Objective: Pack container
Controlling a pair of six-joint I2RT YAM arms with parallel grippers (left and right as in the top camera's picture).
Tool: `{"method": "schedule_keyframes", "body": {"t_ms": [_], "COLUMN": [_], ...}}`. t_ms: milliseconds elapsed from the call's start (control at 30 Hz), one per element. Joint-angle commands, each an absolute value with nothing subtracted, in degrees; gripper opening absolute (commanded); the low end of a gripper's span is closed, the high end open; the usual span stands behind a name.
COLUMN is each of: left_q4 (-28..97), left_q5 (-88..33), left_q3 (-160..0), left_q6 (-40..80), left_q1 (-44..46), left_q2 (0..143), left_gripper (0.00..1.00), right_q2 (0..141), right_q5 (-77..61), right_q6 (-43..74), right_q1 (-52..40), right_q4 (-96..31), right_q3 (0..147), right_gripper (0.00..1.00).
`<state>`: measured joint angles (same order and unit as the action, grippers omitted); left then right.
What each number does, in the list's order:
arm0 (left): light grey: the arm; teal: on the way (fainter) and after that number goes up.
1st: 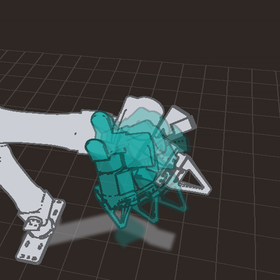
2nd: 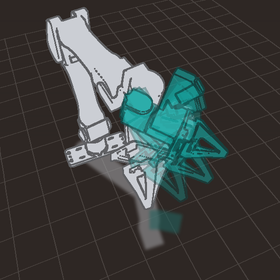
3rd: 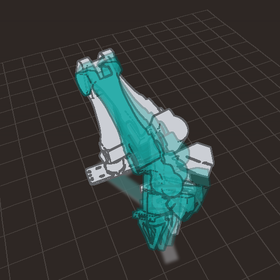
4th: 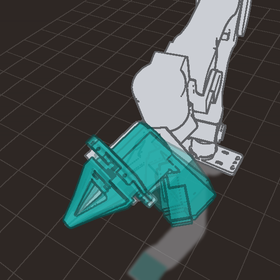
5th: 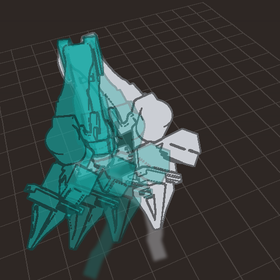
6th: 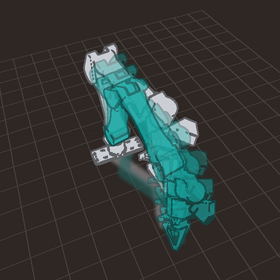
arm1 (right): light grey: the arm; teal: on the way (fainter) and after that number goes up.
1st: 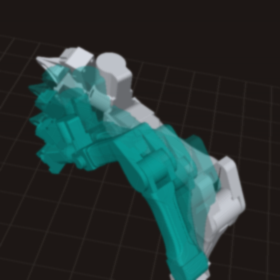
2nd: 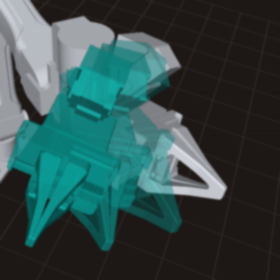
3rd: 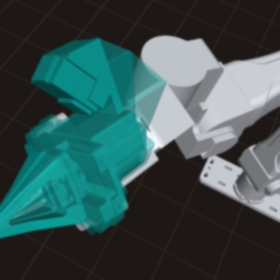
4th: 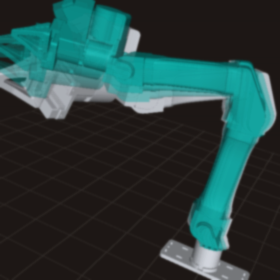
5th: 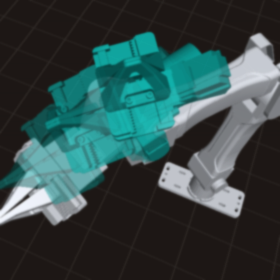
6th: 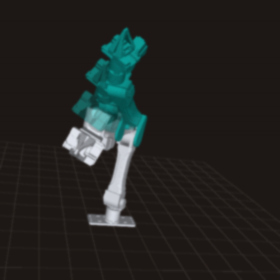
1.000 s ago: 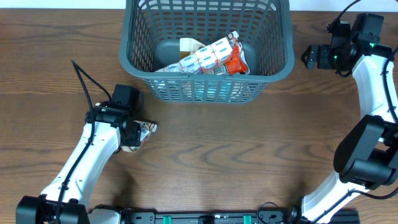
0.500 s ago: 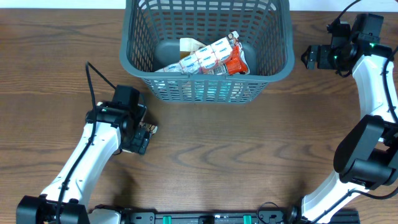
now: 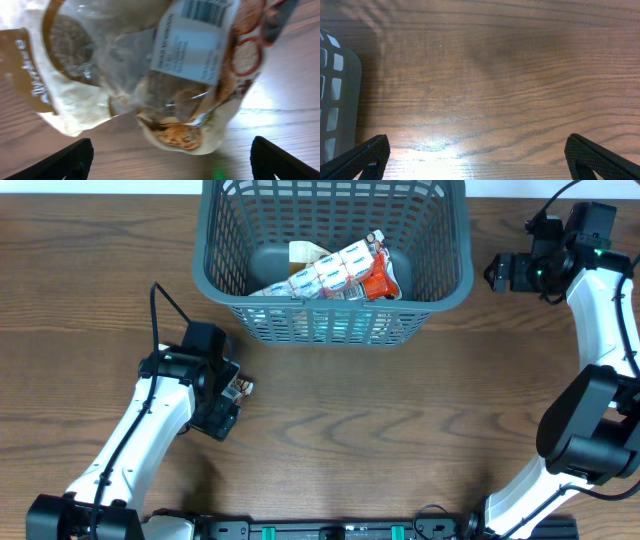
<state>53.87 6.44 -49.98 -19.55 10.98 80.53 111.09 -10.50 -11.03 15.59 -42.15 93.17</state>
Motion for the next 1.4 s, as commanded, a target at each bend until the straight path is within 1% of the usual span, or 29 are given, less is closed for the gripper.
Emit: {"method": "schedule_keyframes", "body": {"t_ms": [0, 133, 267, 400, 667, 1000, 1133, 1367], "left_q4": [54.33, 54.39, 54.04, 48.97, 34.22, 25.76, 20.62, 19.86], "left_q5": [11.27, 16.4, 17.69, 17.67, 17.67, 17.8, 21.02, 23.66], "left_q3": [-50.85, -50.85, -50.85, -50.85, -50.87, -50.87, -50.85, -50.85], "left_q6": [-22.46, -23.94, -27.2, -27.03, -19.92, -19.64, -19.99, -21.96], "left_q1": [11.05, 11.05, 11.05, 11.07, 11.05, 10.13, 8.78, 4.58], "left_q2": [82.06, 85.32, 88.07, 90.15, 90.35, 90.35, 90.35, 90.35], "left_gripper": [0.89, 0.89, 0.89, 0.89, 0.9, 0.89, 0.89, 0.9], "right_q2": [111.33, 111.33, 111.33, 111.33, 111.33, 111.33, 111.33, 111.33], "right_q5": [-10.76, -10.76, -10.74, -10.76, -10.76, -10.74, -10.76, -10.72], "right_q6": [-11.86, -11.86, -11.88, -11.88, -11.88, -11.86, -11.86, -11.9], "right_q1": [14.92, 14.92, 14.92, 14.92, 14.92, 14.92, 14.9, 14.92], "right_q4": [-42.26, -42.37, -42.48, -42.5, -43.2, -43.53, -43.51, -43.72], "right_q3": [92.99, 92.99, 92.99, 92.99, 92.99, 92.99, 92.99, 92.99], "right_gripper": [0.99, 0.99, 0.99, 0.99, 0.99, 0.99, 0.99, 0.99]}}
